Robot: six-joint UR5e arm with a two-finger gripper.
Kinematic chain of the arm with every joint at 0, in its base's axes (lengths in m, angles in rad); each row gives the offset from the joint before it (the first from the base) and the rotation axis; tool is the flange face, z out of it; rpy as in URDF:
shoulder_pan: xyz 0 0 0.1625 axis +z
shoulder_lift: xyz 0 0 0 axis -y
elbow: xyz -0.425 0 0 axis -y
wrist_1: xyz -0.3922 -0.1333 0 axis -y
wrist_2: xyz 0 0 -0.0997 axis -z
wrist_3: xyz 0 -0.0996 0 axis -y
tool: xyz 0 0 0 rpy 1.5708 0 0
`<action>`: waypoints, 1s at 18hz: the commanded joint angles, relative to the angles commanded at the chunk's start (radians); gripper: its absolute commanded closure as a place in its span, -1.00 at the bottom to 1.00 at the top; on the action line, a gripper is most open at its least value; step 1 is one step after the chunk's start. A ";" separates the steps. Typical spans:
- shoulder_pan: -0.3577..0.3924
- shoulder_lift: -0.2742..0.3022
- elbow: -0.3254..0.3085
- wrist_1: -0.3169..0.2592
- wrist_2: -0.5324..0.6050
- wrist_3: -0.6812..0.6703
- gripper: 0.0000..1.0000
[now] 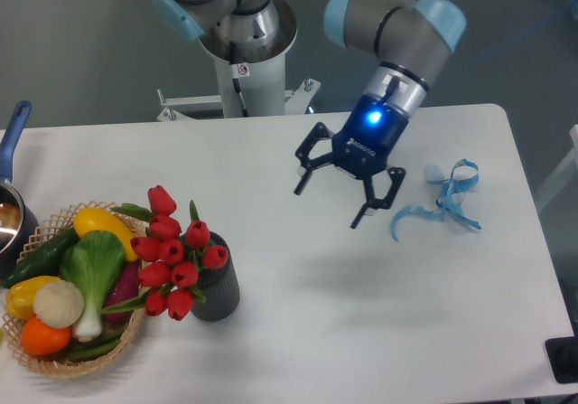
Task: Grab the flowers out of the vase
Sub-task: 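Move the open gripper toward the red tulips in the black vase, then lower the gripper around the tulip stems and close it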
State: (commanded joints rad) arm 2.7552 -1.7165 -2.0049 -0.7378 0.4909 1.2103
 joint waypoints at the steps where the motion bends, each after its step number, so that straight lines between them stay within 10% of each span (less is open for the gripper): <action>1: -0.018 0.000 0.000 0.000 0.002 -0.002 -1.00; 18: -0.245 -0.164 0.107 0.023 0.002 0.021 -1.00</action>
State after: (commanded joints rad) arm 2.5097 -1.8805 -1.8976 -0.7148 0.4924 1.2318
